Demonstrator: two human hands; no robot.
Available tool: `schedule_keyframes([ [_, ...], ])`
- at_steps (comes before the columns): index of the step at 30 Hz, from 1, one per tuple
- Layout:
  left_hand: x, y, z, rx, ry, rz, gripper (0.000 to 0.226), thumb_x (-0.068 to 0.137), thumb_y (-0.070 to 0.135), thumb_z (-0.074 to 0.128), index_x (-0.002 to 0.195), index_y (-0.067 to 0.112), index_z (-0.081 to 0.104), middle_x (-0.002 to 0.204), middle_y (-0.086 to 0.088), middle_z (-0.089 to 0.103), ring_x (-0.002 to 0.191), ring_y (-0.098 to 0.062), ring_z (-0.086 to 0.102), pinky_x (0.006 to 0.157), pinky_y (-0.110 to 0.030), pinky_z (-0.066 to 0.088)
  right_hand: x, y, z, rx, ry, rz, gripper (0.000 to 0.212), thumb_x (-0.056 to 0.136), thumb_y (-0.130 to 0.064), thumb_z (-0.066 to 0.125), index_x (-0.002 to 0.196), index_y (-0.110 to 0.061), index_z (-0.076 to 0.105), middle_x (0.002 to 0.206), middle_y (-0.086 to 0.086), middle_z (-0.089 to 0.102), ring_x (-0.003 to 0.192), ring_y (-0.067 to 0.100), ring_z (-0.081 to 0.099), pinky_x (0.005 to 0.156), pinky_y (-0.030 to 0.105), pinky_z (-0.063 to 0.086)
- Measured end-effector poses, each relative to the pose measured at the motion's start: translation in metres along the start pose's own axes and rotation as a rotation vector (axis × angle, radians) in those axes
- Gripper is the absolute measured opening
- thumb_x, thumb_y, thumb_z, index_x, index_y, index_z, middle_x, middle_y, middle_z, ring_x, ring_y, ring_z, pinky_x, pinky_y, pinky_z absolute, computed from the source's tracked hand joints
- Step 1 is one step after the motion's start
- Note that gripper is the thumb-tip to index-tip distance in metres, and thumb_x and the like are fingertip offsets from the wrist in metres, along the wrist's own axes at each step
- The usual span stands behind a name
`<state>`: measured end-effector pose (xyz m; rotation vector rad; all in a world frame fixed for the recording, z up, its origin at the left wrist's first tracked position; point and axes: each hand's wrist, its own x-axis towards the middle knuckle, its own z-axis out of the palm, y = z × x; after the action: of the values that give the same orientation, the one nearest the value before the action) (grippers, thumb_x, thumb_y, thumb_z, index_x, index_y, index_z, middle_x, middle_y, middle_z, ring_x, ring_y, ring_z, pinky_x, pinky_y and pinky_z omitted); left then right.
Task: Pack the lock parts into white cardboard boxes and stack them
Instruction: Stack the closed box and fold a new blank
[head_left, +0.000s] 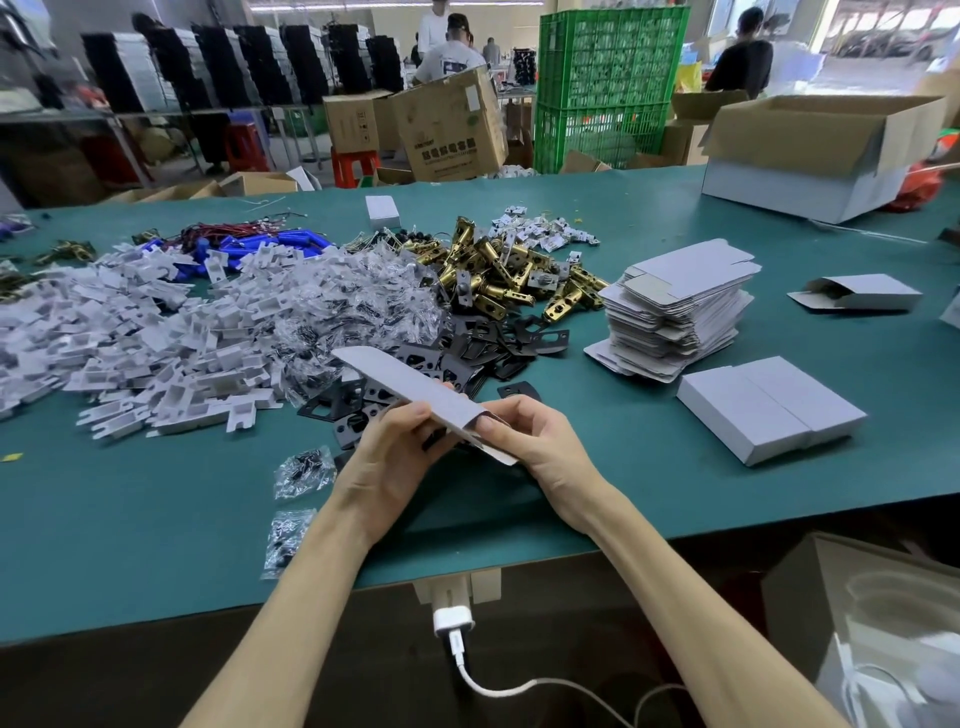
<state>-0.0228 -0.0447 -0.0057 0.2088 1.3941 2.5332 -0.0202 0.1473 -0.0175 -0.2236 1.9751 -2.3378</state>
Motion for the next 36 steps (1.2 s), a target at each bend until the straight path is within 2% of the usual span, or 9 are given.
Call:
schedule_keyframes([
  [6, 0.0, 0.0, 0.002, 0.018, -0.008, -0.013, 0.056, 0.081, 0.03, 0.07, 0.124, -0.004, 0.059, 0.126, -0.024, 0.063, 0.13, -0.04, 0.056, 0.111, -0.047, 0.049, -0.002, -0.002, 0.001, -0.049, -0.009, -0.018, 0.025, 0.088, -0.022, 0.078, 0.109, -0.009, 0.074, 0.1, 0.005, 0.078, 0.09, 0.01, 0.069, 0.079, 0.018, 0.051],
  [10, -0.001, -0.001, 0.003, 0.084, 0.046, -0.033, 0.084, 0.08, 0.038, 0.066, 0.141, -0.016, 0.046, 0.144, -0.037, 0.052, 0.131, -0.052, 0.05, 0.12, -0.058, 0.034, -0.001, -0.001, -0.002, -0.052, -0.061, -0.012, 0.031, 0.086, -0.014, 0.065, 0.116, -0.015, 0.074, 0.111, 0.008, 0.076, 0.098, 0.015, 0.068, 0.091, 0.03, 0.051],
  [13, 0.001, -0.003, 0.002, 0.118, 0.069, -0.03, 0.071, 0.082, 0.033, 0.063, 0.14, -0.008, 0.054, 0.14, -0.03, 0.06, 0.124, -0.043, 0.059, 0.119, -0.059, 0.037, 0.0, -0.002, -0.002, 0.027, -0.102, 0.024, 0.037, 0.084, -0.014, 0.059, 0.118, -0.017, 0.074, 0.112, 0.009, 0.075, 0.097, 0.018, 0.069, 0.086, 0.028, 0.054],
  [16, 0.002, -0.005, 0.001, 0.123, 0.117, -0.039, 0.074, 0.077, 0.029, 0.067, 0.142, -0.004, 0.054, 0.138, -0.029, 0.062, 0.131, -0.048, 0.056, 0.116, -0.062, 0.04, 0.001, -0.005, -0.005, 0.12, -0.107, 0.031, 0.037, 0.091, -0.022, 0.056, 0.123, -0.01, 0.071, 0.112, 0.007, 0.073, 0.099, 0.019, 0.066, 0.082, 0.026, 0.055],
  [20, 0.004, -0.007, 0.004, 0.18, 0.095, -0.02, 0.057, 0.087, 0.022, 0.074, 0.137, -0.001, 0.06, 0.132, -0.025, 0.068, 0.119, -0.041, 0.067, 0.104, -0.049, 0.054, 0.001, -0.005, 0.0, 0.121, 0.001, 0.063, 0.056, 0.095, -0.05, 0.06, 0.122, -0.001, 0.065, 0.103, 0.01, 0.069, 0.093, 0.018, 0.063, 0.085, 0.033, 0.054],
  [22, 0.005, -0.009, 0.003, 0.199, 0.081, 0.0, 0.045, 0.094, 0.015, 0.073, 0.134, -0.001, 0.063, 0.13, -0.023, 0.069, 0.108, -0.033, 0.071, 0.094, -0.04, 0.061, 0.001, -0.004, 0.002, 0.055, 0.046, 0.058, 0.062, 0.091, -0.054, 0.065, 0.124, -0.003, 0.06, 0.112, 0.014, 0.069, 0.098, 0.022, 0.064, 0.093, 0.043, 0.053],
  [25, 0.006, -0.011, 0.001, 0.155, 0.057, 0.007, 0.041, 0.094, 0.013, 0.067, 0.133, 0.0, 0.064, 0.126, -0.022, 0.072, 0.103, -0.031, 0.073, 0.087, -0.038, 0.063, 0.0, -0.002, 0.003, -0.004, 0.058, 0.043, 0.053, 0.089, -0.047, 0.073, 0.126, -0.012, 0.061, 0.123, 0.018, 0.068, 0.114, 0.03, 0.066, 0.101, 0.051, 0.05],
  [29, 0.005, -0.012, 0.004, 0.164, 0.175, -0.03, 0.035, 0.101, 0.029, 0.061, 0.121, 0.002, 0.07, 0.115, -0.02, 0.076, 0.093, -0.029, 0.077, 0.073, -0.035, 0.063, -0.001, -0.001, 0.002, 0.011, -0.005, 0.023, 0.028, 0.101, -0.023, 0.062, 0.123, -0.007, 0.069, 0.119, 0.014, 0.073, 0.107, 0.025, 0.069, 0.098, 0.042, 0.054],
  [36, 0.004, -0.016, 0.005, 0.233, 0.195, 0.016, 0.036, 0.101, 0.03, 0.061, 0.117, -0.001, 0.07, 0.11, -0.02, 0.077, 0.091, -0.03, 0.077, 0.073, -0.036, 0.064, -0.004, -0.002, -0.001, 0.074, 0.03, 0.051, 0.025, 0.1, -0.011, 0.06, 0.115, 0.005, 0.072, 0.113, 0.019, 0.074, 0.097, 0.024, 0.071, 0.082, 0.031, 0.058],
])
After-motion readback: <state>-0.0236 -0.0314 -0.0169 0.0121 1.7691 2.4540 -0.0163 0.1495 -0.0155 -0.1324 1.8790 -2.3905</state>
